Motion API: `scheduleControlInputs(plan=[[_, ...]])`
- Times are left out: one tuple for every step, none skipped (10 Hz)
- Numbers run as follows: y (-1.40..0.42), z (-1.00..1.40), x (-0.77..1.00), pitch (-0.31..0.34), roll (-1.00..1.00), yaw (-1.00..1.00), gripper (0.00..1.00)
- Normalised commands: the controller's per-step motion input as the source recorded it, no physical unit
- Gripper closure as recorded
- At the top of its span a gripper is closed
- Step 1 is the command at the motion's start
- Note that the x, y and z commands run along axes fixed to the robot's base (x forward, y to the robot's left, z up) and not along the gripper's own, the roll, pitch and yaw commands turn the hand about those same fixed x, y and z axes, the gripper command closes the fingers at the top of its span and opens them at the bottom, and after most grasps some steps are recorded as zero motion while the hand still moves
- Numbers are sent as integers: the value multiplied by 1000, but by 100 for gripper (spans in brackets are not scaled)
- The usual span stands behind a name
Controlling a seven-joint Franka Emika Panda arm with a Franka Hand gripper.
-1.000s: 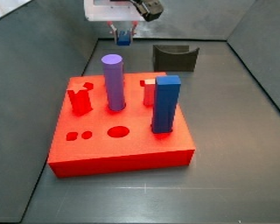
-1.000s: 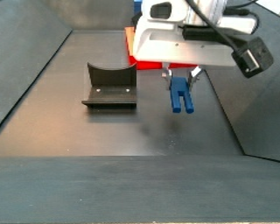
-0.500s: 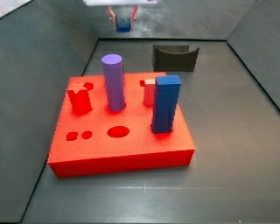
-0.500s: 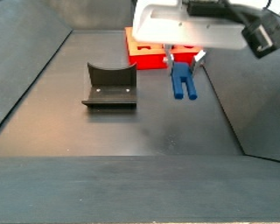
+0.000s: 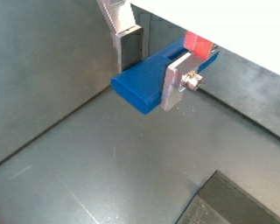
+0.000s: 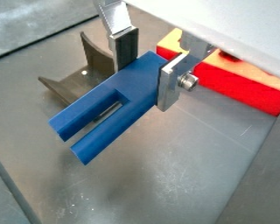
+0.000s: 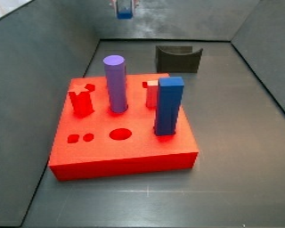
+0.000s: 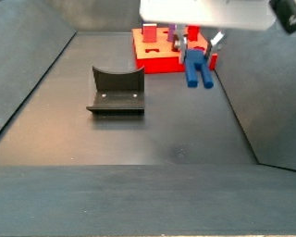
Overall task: Pick up the square-circle object. Move up. Rotate the square-circle object. Place the square-circle object on the fixture. Regrasp the square-circle object. Move to above the board. Insert the square-circle object.
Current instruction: Place the square-circle object on the fixture.
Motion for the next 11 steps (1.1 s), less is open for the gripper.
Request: scheduleControlInputs(plan=[[-8,656,-22,97,156,42,100],[-7,535,-16,97,141,40,100],[-1,363,-9,102,128,38,100],[-1,230,-4,103,117,37,100],[-922,171,1000,-88,11,-3,100],[-919,144,1000,-77,11,5,100],[-857,115,1000,-35,3,17,100],[-805,104,1000,-18,0,19,100],[-678,80,1000,16,-3,26,100],[-532,64,1000,42,-3,28,100],[-451,51,1000,63,-3,28,100]])
